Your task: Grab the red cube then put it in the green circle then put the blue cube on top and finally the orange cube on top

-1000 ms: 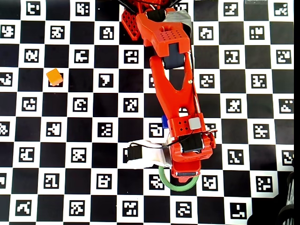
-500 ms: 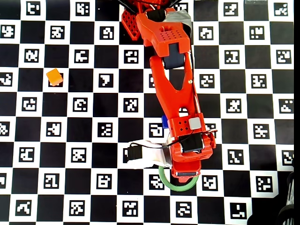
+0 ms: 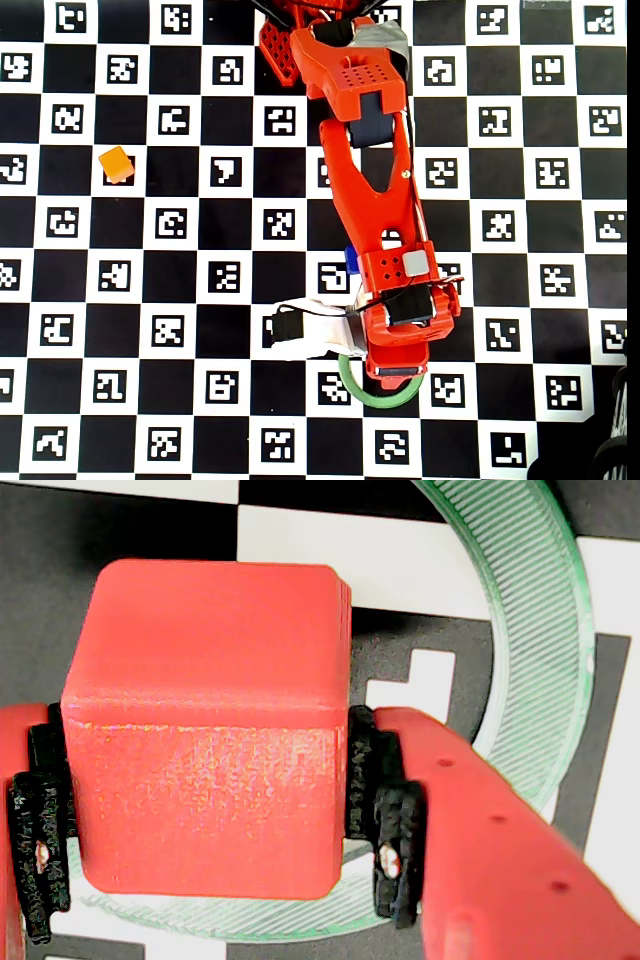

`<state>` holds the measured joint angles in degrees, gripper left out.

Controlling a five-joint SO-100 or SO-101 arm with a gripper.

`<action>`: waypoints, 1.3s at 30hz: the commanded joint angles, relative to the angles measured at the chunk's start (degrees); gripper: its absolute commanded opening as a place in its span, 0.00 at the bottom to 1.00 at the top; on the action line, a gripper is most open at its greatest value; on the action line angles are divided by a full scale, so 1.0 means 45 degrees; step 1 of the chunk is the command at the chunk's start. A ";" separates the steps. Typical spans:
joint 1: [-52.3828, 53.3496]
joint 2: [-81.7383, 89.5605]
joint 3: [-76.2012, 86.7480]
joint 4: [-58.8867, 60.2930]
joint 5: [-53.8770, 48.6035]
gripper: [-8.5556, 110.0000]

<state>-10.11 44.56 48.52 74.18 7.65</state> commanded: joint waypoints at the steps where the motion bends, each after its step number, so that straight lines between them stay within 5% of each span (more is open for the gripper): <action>1: -0.0020 0.0430 -0.0039 -0.0293 0.0156 0.07; 23: 0.0000 0.0293 -0.0020 -0.0352 0.0293 0.08; 30: -0.0039 0.0273 -0.0020 -0.0254 0.0078 0.29; 39: 0.0020 0.0293 0.0000 -0.0195 0.0332 0.40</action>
<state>-10.11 43.15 49.39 72.95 8.79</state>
